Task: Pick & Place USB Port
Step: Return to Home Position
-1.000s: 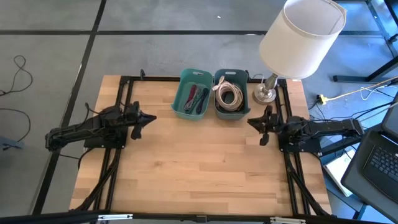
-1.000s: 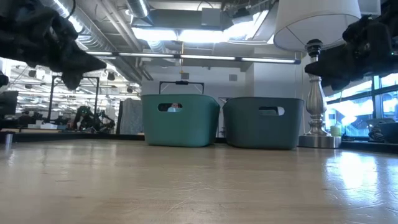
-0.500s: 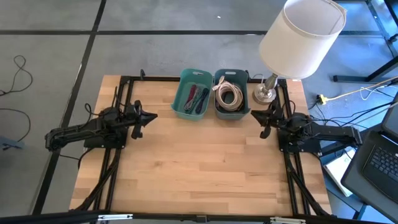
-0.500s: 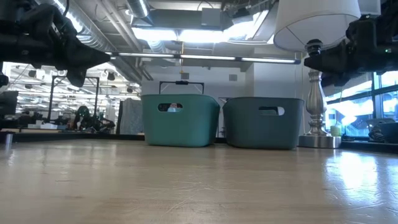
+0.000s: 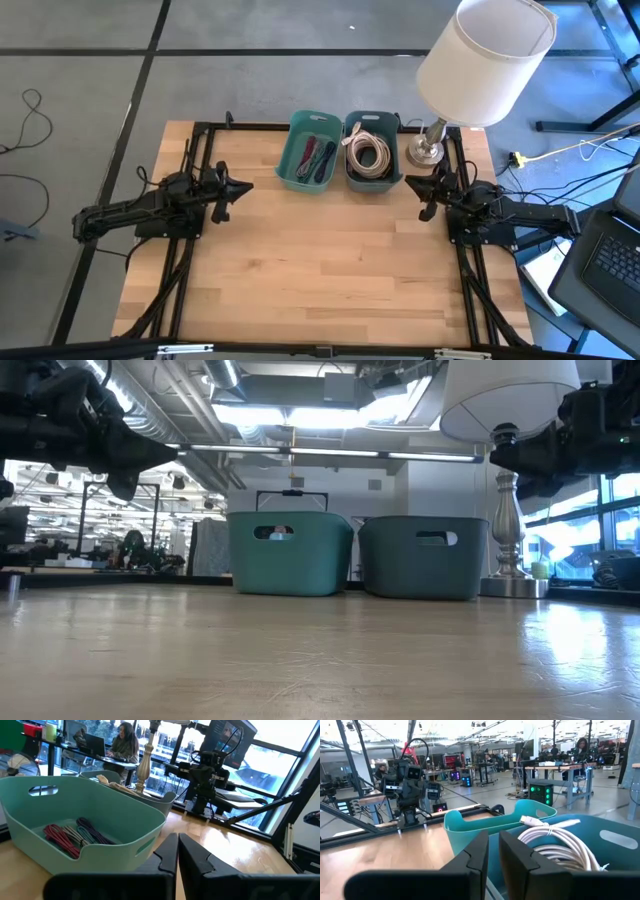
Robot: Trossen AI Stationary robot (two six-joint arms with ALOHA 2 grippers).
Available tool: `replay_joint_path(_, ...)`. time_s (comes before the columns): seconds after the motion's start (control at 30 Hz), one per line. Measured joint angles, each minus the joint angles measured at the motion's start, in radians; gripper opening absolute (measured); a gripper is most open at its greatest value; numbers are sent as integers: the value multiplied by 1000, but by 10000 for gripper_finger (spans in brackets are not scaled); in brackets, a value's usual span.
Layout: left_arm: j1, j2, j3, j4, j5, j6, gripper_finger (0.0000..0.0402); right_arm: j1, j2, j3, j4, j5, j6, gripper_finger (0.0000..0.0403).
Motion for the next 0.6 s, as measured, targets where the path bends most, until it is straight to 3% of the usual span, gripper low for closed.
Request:
replay_joint_path(0.3, 0, 0, 0, 0, 0, 0, 5, 0, 0, 0, 0, -4, -1, 49)
replay_joint_path(0.37, 0, 1, 0, 0, 0, 0, 4, 0, 0, 0, -5, -80, -32, 49)
replay_joint_path(0.5, 0, 1, 0, 0, 0, 0, 4, 0, 0, 0, -47, -357, -78, 49)
replay_joint_path(0.6, 0, 1, 0, 0, 1, 0, 5, 0, 0, 0, -30, -418, -79, 49)
